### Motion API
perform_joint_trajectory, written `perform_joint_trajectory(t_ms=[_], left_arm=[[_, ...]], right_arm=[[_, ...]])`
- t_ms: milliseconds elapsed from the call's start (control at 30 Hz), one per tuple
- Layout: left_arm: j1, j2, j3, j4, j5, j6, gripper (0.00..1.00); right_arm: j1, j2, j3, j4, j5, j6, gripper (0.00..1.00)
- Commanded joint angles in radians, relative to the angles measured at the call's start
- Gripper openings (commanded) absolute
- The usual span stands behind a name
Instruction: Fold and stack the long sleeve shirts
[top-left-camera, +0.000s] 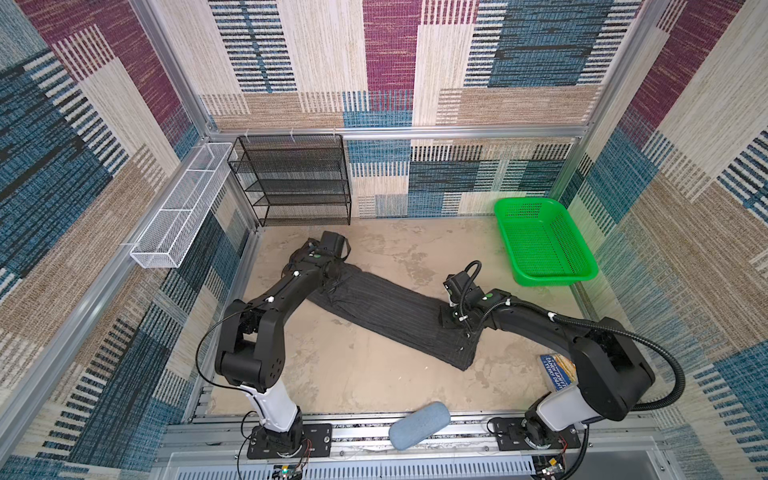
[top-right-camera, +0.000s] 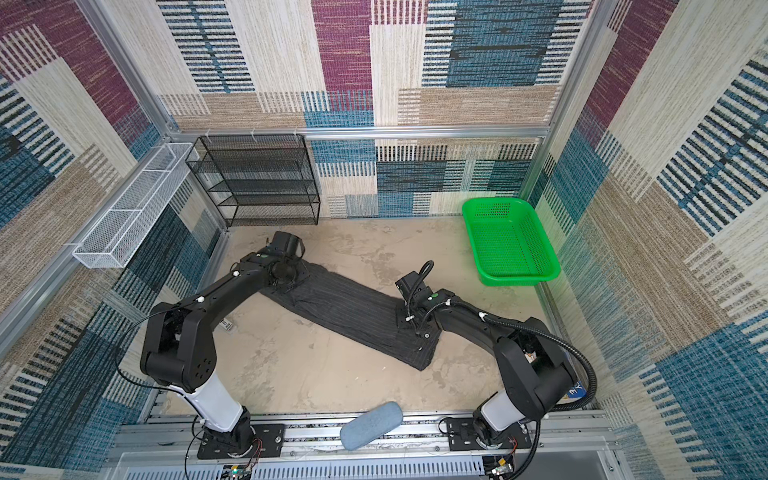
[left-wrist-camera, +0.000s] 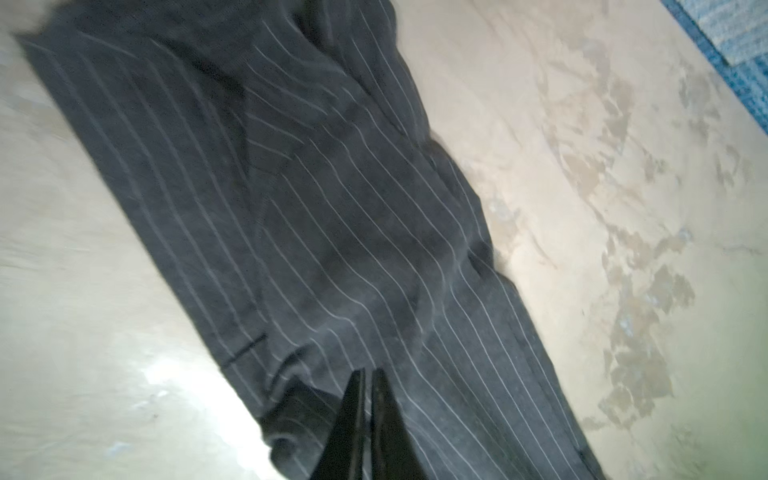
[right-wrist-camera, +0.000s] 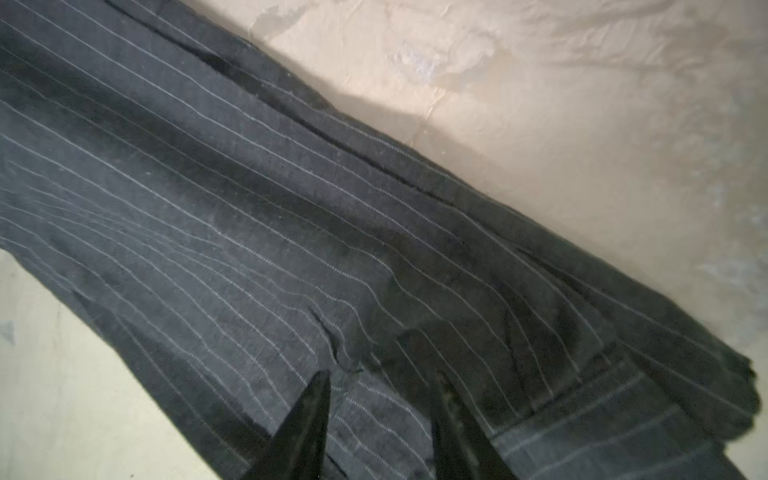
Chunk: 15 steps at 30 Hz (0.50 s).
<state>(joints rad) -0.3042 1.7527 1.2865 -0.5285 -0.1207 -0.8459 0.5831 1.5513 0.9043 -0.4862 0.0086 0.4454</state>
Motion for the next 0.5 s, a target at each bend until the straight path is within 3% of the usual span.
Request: perform_joint_trajectory(t_ms=[0, 233, 467], left_arm=[[-0.036, 0.061, 0.012, 0.074, 0.052, -0.080, 0.06], [-0.057, 0.195, 0.008, 0.110, 0.063, -0.090, 0.03], [-0.121, 0.357, 0.212, 0.076, 0.093, -0.025, 0.02]], right_arm=[[-0.004, 0.045, -0.018, 0.073, 0.024, -0.043, 0.42], [-0.005, 0.063, -0.139, 0.129, -0.036, 0.036, 0.39], [0.020, -0.017, -0.275, 0.172, -0.055, 0.152, 0.39]])
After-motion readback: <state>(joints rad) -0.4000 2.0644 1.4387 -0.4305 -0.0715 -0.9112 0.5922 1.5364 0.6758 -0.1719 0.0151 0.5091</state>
